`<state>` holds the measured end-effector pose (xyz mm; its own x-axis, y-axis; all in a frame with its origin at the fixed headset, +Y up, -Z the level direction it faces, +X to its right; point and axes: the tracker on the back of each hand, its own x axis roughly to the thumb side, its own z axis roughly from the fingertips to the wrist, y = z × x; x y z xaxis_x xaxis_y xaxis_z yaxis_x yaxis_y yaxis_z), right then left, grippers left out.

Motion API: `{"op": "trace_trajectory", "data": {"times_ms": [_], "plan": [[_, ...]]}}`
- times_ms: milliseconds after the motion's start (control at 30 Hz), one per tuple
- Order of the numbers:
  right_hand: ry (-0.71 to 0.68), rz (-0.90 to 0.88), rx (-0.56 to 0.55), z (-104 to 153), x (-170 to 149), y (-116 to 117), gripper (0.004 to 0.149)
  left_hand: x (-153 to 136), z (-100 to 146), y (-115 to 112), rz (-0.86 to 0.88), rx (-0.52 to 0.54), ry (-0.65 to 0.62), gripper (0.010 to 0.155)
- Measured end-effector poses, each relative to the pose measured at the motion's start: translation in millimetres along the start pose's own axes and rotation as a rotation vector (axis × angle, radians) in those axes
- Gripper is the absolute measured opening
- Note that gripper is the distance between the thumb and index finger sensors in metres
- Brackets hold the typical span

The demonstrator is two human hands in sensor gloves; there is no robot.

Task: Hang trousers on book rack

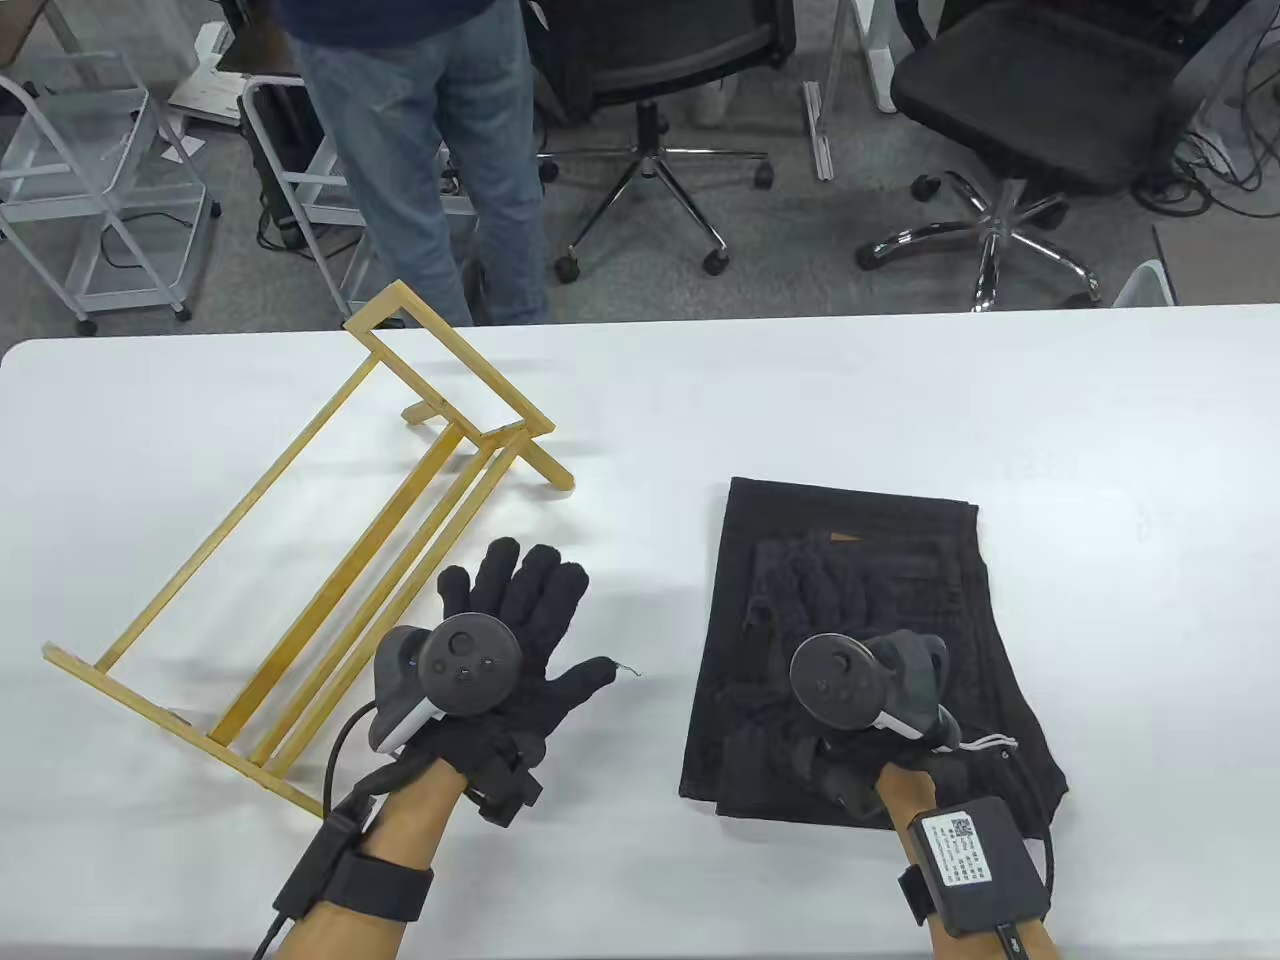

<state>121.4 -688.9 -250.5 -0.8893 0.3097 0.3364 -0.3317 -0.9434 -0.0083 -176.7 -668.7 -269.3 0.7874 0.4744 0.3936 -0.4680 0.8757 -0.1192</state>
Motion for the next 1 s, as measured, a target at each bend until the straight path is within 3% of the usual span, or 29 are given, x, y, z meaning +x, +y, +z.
{"op": "trace_trajectory", "data": {"times_ms": [1000], "plan": [[0.086, 0.032, 0.019, -1.4, -7.8, -1.4, 0.106, 1.2, -6.6, -8.9, -0.002, -0.068, 0.02, 0.089]]}}
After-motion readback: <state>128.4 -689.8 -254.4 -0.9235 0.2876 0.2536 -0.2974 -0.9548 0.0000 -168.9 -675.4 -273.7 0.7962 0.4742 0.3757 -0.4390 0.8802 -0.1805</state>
